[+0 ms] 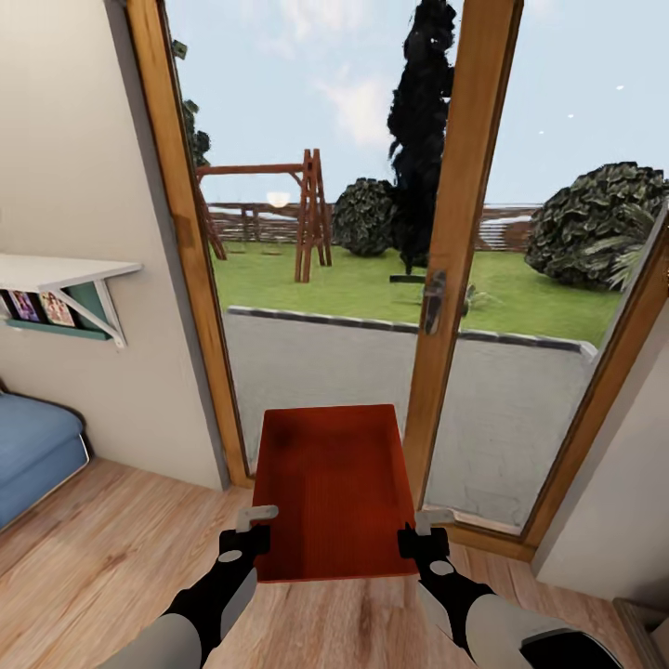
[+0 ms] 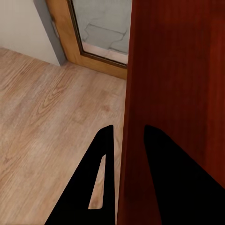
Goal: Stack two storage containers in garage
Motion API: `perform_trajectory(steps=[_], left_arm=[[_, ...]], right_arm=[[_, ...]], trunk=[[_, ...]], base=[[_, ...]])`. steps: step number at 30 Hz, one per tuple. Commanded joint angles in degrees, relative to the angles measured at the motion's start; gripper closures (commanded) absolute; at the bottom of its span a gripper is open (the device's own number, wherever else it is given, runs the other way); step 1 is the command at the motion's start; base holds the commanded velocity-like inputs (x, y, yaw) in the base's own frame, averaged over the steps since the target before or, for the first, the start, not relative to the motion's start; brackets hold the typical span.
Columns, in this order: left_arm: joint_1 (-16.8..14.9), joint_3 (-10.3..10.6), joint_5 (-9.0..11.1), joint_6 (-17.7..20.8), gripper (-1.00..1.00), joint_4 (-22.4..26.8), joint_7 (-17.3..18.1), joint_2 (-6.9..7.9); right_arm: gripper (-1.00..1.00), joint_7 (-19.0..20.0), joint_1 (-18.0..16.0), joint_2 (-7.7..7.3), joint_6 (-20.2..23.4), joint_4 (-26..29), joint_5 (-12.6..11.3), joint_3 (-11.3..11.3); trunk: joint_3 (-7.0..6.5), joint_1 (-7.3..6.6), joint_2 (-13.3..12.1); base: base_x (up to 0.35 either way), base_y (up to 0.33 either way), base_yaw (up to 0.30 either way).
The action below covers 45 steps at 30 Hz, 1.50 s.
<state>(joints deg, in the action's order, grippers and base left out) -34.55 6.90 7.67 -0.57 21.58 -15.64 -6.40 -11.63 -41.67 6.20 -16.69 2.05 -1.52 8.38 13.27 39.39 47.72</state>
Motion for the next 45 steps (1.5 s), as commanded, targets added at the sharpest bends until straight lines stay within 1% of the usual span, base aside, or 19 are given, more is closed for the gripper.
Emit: perform_trajectory(steps=[1, 45], left_arm=[[0.01, -0.35, 0.63, -0.04, 1.00, -0.05, -0.71, 2.45], [0.01, -0.40, 0.77, 0.00, 1.00, -0.14, -0.71, 2.45]], right_arm=[[1.00, 0.38, -0.08, 0.04, -4.93, 0.15, 1.26, -4.07], [1.00, 0.38, -0.08, 0.04, -4.93, 0.15, 1.24, -4.07]], trunk=[[-0.01, 0.01, 0.06], [-4.17, 0.01, 0.06]], base=[[0.000, 0.000, 0.000], [0.000, 0.000, 0.000]])
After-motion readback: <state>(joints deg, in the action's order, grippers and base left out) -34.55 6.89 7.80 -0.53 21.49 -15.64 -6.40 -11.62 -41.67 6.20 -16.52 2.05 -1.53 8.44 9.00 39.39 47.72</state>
